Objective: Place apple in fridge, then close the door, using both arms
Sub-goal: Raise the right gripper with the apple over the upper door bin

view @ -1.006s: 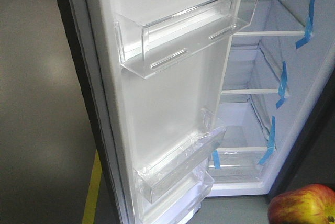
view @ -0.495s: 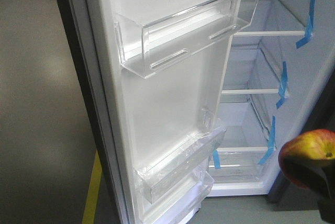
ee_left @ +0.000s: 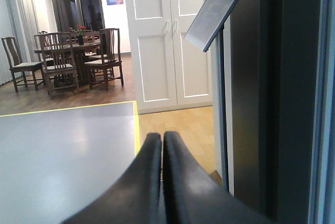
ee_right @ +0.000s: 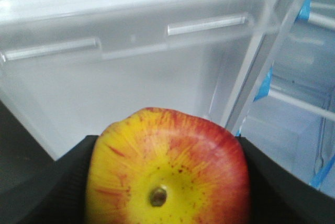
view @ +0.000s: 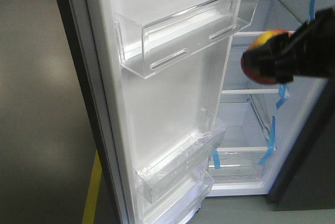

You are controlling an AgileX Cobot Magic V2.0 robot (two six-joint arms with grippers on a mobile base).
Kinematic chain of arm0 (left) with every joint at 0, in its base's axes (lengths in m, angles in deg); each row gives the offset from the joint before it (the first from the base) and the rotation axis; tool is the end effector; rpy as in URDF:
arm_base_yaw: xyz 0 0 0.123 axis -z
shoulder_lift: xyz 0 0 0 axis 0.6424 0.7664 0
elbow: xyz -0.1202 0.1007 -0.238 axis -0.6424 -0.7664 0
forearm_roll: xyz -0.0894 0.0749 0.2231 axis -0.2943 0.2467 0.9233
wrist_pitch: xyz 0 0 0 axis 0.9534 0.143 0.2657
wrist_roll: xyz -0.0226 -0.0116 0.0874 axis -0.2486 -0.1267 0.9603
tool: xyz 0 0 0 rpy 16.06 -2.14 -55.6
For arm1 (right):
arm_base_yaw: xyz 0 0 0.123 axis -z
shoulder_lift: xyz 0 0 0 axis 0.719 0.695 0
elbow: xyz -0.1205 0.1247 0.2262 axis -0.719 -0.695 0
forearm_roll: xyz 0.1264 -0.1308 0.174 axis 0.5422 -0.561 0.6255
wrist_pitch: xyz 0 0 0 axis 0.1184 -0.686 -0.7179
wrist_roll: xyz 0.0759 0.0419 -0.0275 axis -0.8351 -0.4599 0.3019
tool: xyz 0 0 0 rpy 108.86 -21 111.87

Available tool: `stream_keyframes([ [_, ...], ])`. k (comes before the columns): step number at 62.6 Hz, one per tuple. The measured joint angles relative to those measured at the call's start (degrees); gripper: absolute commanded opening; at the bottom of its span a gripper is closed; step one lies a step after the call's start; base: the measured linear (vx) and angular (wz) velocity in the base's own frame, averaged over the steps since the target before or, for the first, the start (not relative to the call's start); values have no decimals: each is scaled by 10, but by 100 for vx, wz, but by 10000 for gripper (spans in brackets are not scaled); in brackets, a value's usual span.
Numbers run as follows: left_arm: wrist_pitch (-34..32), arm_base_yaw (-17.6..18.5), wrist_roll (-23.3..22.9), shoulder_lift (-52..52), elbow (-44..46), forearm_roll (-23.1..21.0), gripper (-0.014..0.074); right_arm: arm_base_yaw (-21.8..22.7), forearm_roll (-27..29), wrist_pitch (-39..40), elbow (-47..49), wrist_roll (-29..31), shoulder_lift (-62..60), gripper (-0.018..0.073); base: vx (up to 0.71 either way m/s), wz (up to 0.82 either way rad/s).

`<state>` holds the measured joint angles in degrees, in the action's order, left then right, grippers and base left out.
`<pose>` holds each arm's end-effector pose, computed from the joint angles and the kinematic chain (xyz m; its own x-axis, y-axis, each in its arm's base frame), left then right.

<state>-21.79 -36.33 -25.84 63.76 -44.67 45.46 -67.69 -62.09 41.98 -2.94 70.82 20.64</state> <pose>0.0564 -0.0036 0.2051 0.0737 0.0185 -0.9971 0.0617 0.9978 0.0231 0.2119 0.0905 0.4337 -0.4655 -0.2663 -0.8440 -0.4546 0.8902 -0.0302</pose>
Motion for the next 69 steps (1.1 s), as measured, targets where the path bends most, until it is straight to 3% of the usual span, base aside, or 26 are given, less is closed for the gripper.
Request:
stream_keyframes([
  [33, 0, 0, 0, 0, 0, 0, -6, 0, 29, -54, 354, 39, 213, 411, 0, 0],
  [69, 0, 0, 0, 0, 0, 0, -6, 0, 40, -26, 387, 55, 324, 445, 0, 0],
])
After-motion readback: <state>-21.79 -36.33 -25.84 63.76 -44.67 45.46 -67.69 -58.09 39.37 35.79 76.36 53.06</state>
